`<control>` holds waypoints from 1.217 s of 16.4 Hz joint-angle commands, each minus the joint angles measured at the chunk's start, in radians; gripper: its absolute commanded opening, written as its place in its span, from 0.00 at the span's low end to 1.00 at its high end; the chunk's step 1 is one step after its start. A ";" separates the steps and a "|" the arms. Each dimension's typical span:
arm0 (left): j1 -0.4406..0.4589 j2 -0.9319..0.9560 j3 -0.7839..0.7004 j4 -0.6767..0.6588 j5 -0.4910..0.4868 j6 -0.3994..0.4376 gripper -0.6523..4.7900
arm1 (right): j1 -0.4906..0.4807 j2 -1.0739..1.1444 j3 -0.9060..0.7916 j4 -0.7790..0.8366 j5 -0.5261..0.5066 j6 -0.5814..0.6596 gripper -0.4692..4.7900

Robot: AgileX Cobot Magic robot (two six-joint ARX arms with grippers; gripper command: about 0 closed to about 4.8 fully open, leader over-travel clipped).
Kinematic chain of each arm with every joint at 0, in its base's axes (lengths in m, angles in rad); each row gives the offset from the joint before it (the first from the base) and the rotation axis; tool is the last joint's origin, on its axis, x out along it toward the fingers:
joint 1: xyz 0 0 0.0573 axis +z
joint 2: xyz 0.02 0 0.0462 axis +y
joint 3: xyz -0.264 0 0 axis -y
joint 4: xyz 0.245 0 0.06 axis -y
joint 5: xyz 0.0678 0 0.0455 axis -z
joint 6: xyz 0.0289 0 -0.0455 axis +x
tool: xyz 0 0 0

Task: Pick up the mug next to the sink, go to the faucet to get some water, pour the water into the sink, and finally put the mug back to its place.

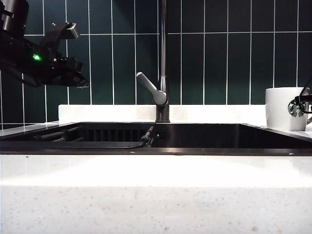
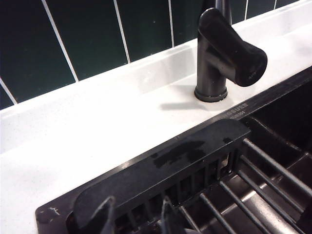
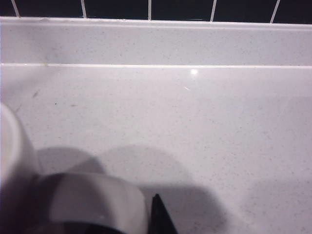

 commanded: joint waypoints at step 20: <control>-0.001 -0.004 0.003 -0.003 0.086 -0.002 0.34 | 0.012 -0.027 0.006 0.034 -0.016 0.008 0.09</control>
